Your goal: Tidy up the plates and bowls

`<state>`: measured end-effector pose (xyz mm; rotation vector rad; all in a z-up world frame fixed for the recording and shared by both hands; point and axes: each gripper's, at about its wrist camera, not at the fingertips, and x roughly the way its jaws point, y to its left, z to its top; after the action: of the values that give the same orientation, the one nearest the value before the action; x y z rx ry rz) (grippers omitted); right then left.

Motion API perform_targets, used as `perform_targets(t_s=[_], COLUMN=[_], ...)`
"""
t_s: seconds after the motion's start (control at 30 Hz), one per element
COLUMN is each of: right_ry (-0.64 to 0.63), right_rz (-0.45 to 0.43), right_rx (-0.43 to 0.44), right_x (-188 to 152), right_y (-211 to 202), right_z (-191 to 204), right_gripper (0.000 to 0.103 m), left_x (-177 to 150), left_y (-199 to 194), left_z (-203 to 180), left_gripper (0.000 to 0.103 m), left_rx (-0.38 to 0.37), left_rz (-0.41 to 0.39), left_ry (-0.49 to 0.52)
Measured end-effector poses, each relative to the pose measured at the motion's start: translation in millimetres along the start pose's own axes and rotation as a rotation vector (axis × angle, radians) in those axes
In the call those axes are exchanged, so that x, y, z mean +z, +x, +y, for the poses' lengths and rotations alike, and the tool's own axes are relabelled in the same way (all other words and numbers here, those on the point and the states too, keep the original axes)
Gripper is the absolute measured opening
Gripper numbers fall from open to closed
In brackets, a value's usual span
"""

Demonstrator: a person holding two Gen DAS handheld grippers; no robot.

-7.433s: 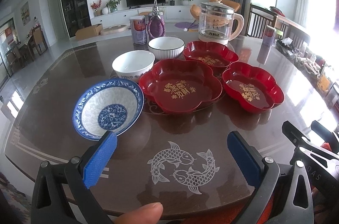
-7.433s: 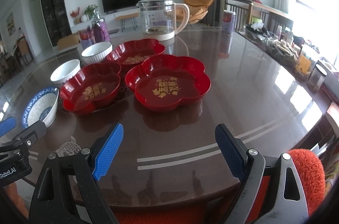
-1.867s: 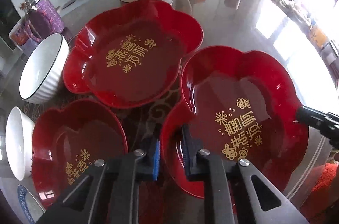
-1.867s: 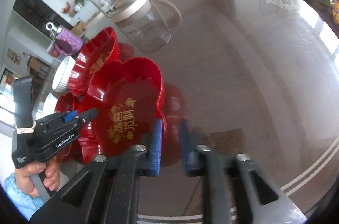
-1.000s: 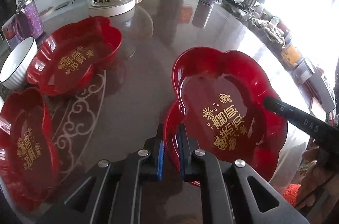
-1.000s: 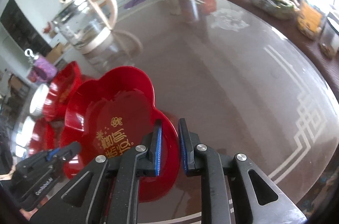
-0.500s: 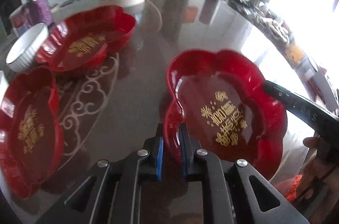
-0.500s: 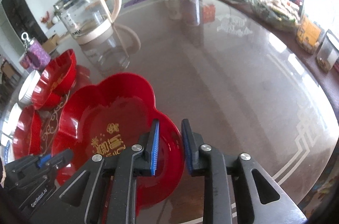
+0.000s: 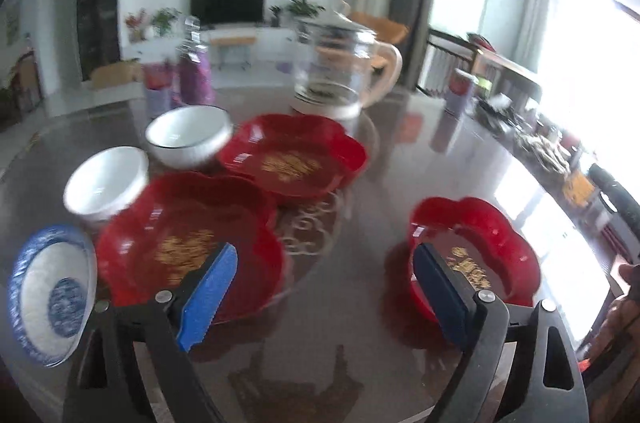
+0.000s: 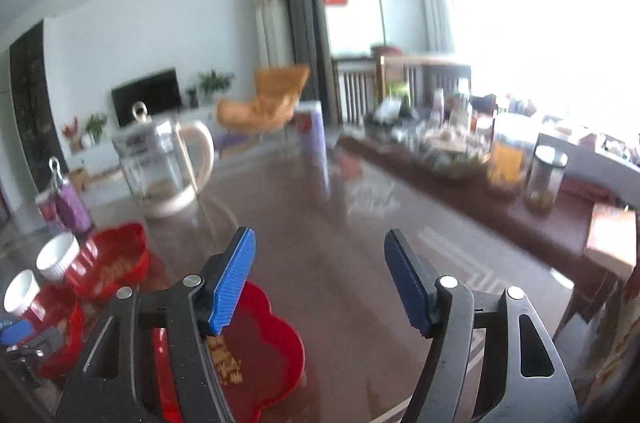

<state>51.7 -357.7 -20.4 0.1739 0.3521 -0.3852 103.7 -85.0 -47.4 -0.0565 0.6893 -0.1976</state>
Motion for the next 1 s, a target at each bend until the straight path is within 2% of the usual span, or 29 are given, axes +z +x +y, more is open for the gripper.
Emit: perform_targets(t_s=[0.2, 0.37, 0.53, 0.63, 0.77, 1.0], right_ry=[-0.087, -0.144, -0.174, -0.185, -0.189, -0.174], right_rz=[-0.108, -0.138, -0.173, -0.184, -0.172, -0.159], right_rx=[0.003, 0.005, 0.0, -0.002, 0.003, 0.015], right_x=[3, 1, 0, -1, -1, -1], right_y=[-19, -24, -30, -33, -32, -31], right_z=[18, 31, 38, 40, 40, 36], right_gripper=[0.071, 0.072, 0.072, 0.073, 0.073, 0.073], left_x=[-4, -1, -1, -2, -3, 16], left_y=[-23, -39, -51, -51, -51, -58], left_z=[18, 29, 36, 39, 56, 138], left_gripper=[0.089, 0.089, 0.089, 0.089, 0.089, 0.089], left_rx=[0.086, 0.144, 0.209, 0.223, 0.192, 0.112], left_rz=[-0.058, -0.118, -0.145, -0.121, -0.064, 0.049], left_ry=[0.0, -0.007, 0.015, 0.048, 0.039, -0.073])
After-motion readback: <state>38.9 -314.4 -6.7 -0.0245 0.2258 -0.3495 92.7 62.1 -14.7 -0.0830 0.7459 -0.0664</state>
